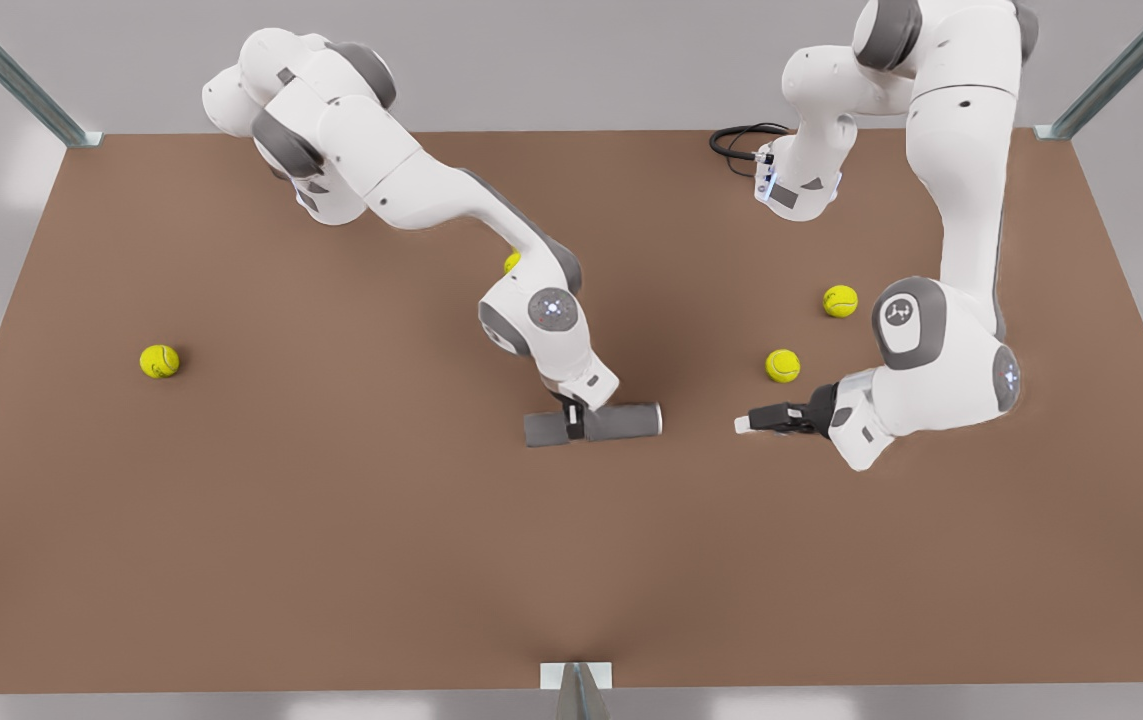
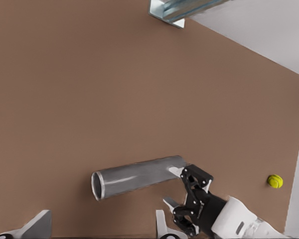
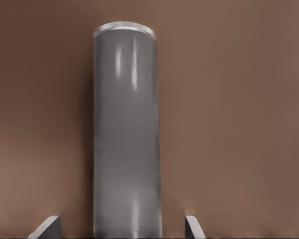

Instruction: Put the tennis tube upright

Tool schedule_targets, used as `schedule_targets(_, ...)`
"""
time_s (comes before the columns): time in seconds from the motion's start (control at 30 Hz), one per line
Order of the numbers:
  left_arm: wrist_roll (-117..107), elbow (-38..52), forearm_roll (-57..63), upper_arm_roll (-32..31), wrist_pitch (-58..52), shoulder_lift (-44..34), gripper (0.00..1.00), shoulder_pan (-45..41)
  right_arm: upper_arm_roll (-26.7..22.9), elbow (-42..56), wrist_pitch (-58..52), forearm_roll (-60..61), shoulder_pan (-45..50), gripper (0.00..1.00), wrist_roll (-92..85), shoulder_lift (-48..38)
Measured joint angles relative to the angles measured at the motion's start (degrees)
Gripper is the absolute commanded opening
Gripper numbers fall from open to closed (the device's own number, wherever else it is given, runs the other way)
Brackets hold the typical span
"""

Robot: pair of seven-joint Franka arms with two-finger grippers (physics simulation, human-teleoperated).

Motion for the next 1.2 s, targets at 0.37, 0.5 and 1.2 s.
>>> schedule_targets(0.37, -0.96, -7.07, -16.99, -3.15, 6.4, 4.83, 0.99, -1.64, -15.12, -4.77, -37.24, 7.32, -36.66, 1.0, 25.49, -36.7)
schedule_targets(0.5, 0.14, -9.85, -18.91, -4.85, 11.59, 5.46, 0.99, -1.87, -11.04, -4.69, -37.27, 7.11, -30.38, 1.0, 30.76, -35.97)
schedule_targets(1.2, 19.11, -12.02, -27.77, -7.44, 21.35, 14.5, 0.99, -1.71, -9.48, -4.6, -31.87, 9.74, -32.45, 1.0, 37.42, -31.3)
